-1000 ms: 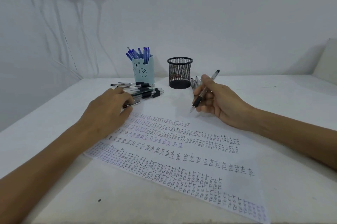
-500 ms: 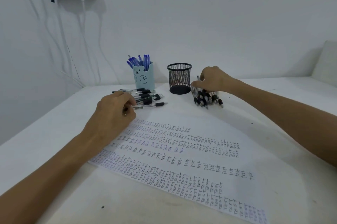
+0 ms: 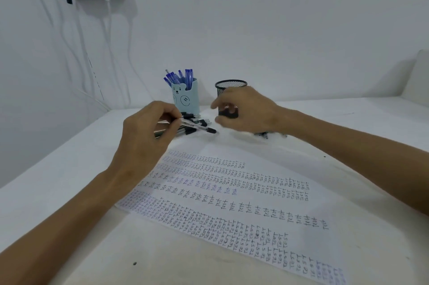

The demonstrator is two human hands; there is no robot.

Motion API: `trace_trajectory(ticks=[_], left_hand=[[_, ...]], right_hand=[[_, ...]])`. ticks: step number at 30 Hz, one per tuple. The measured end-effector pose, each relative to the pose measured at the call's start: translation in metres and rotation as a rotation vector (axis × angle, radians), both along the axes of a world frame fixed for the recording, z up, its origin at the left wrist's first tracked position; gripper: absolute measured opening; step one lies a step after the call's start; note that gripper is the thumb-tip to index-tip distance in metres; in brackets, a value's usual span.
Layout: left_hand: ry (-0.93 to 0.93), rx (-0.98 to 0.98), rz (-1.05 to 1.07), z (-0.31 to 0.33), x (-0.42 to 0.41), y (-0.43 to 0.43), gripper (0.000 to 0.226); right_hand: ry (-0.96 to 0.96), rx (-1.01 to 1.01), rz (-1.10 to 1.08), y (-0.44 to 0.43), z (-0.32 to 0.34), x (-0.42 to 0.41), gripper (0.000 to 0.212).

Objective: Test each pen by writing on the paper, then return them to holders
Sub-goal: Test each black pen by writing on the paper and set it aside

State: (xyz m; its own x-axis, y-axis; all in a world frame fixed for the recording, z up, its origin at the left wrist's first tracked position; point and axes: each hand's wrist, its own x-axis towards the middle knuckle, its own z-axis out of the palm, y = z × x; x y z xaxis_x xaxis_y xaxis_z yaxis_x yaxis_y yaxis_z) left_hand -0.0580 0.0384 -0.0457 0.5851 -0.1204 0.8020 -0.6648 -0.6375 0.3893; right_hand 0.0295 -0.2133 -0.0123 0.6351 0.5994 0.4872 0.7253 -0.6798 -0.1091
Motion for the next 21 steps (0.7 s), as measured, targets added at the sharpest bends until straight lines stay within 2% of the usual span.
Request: trace_trajectory(ticks=[2,3,7,10,16,18,21], left_hand=[[0.014,-0.019,-0.030,0.001,-0.003,-0.003,0.015],[0.016,-0.023,-0.049,0.002,-0.005,-0.005,0.015],[-0.032,0.009,-0.095,0.005,-0.009,-0.010,0.020],[-0.030,0.000,-0.126,0.006,-0.010,-0.010,0.029],[-0.006,0.095,-0.161,0.001,-0.008,-0.009,0.026],[0.001,0.115,-0.174,-0.001,-0.007,-0.010,0.025],[0.026,0.145,-0.195,-0.003,-0.006,-0.009,0.024]], right_hand=[[0.021,-0.064,0.104,0.015,-0.011,-0.009,0.046],[-0.013,-0.096,0.122,0.021,-0.018,-0.013,0.045],[-0.190,-0.081,0.161,0.036,-0.031,-0.016,0.023],[-0.157,-0.007,0.128,0.030,-0.023,-0.021,0.026],[-0.086,0.188,0.016,0.022,-0.019,-0.031,0.073],[-0.018,0.258,-0.007,0.022,-0.017,-0.032,0.073],[0.089,0.372,0.062,0.017,-0.013,-0.038,0.063]])
